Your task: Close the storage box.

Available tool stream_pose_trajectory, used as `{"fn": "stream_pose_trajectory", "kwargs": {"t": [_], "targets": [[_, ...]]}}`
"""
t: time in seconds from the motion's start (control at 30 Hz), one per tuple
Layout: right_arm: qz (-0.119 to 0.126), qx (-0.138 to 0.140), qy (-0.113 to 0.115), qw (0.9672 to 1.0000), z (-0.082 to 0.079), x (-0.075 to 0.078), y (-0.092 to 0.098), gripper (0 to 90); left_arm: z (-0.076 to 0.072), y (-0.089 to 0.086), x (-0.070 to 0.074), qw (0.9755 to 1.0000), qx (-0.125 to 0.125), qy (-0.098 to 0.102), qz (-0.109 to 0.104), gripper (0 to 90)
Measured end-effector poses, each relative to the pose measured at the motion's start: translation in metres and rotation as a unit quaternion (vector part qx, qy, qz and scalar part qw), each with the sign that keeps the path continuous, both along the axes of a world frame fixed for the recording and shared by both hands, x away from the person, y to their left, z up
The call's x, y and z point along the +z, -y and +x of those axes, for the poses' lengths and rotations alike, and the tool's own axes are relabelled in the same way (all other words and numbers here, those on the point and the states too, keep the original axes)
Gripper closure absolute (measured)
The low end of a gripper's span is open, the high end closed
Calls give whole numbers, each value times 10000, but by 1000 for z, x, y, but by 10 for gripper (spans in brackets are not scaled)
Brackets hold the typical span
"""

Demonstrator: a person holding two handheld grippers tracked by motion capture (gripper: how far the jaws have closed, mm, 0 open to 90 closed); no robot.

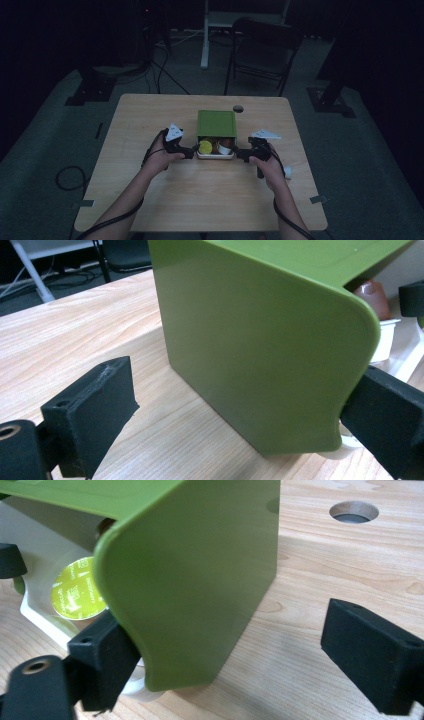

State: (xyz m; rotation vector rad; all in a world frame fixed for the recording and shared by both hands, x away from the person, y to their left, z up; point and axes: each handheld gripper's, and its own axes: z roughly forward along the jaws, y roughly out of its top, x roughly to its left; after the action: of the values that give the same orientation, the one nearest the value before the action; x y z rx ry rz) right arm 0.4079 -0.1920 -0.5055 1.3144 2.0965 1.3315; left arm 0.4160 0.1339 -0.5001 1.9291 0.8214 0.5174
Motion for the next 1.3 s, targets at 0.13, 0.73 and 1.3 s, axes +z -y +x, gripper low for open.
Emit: {"fn": "stream_pose_trajectory", "kwargs": {"t": [0.13, 0.73, 1.3], "targets": [[-41, 101, 76, 9999, -3, 1, -3, 126, -4, 0, 0, 9999, -31, -50, -121, 46], [-159, -46, 153, 9997, -18, -1, 8, 127, -28, -7, -4, 9996, 124, -197, -187, 46], [-454, -66, 116, 9989, -39, -6, 20, 126, -45, -21, 1, 9992, 214, -330, -41, 46]]}}
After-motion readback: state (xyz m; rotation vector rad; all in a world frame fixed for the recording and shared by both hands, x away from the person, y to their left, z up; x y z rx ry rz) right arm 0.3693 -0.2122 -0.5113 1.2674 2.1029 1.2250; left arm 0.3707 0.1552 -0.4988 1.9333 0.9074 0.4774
